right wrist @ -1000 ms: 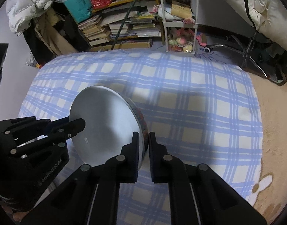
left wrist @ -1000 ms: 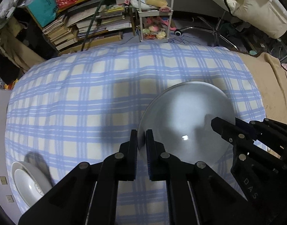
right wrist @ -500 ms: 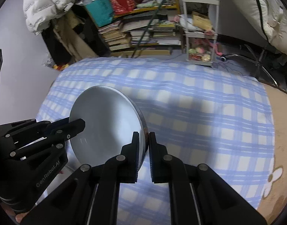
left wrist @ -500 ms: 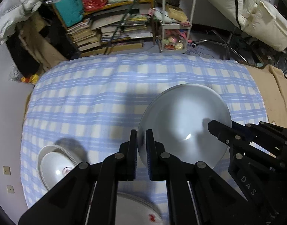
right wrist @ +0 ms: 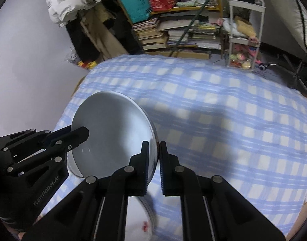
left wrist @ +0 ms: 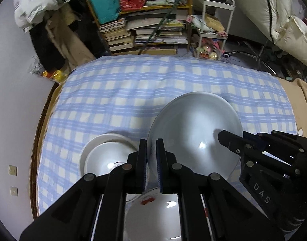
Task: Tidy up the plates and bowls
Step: 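Lift the white bowl with both tools and carry it toward the stack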
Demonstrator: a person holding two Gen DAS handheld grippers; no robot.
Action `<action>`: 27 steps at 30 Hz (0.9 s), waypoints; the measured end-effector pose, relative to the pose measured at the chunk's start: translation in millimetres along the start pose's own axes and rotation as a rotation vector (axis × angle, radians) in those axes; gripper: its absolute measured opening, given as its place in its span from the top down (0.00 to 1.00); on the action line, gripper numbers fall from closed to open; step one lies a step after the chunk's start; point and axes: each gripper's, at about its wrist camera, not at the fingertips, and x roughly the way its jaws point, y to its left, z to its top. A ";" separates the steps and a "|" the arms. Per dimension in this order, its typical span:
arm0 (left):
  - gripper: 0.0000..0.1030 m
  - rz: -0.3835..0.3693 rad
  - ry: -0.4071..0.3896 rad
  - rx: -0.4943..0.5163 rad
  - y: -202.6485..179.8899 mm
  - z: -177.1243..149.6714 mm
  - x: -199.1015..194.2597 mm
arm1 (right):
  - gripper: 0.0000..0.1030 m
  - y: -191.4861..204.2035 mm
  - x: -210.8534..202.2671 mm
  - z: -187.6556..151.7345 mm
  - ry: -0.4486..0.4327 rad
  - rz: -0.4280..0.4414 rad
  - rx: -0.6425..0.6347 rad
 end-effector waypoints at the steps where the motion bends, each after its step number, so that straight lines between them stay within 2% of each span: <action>1: 0.91 0.004 0.001 -0.007 5.6 -2.0 -0.1 | 0.89 4.6 1.4 -0.3 0.003 0.000 -0.007; 8: 0.91 0.023 0.018 -0.068 47.9 -18.7 5.4 | 0.89 43.5 20.7 -0.6 0.026 0.027 -0.052; 12: 0.91 0.054 0.032 -0.067 68.4 -27.2 9.8 | 0.89 63.1 34.1 -5.8 0.029 0.045 -0.032; 17: 0.91 0.068 0.058 -0.117 97.4 -39.5 19.5 | 0.89 88.2 60.4 -15.0 0.076 0.075 -0.050; 21: 0.91 0.053 0.086 -0.145 112.8 -52.3 31.3 | 0.89 100.1 73.5 -19.5 0.097 0.070 -0.079; 27: 0.91 0.031 0.110 -0.163 116.4 -61.3 44.1 | 0.89 109.7 81.5 -20.6 0.099 0.020 -0.125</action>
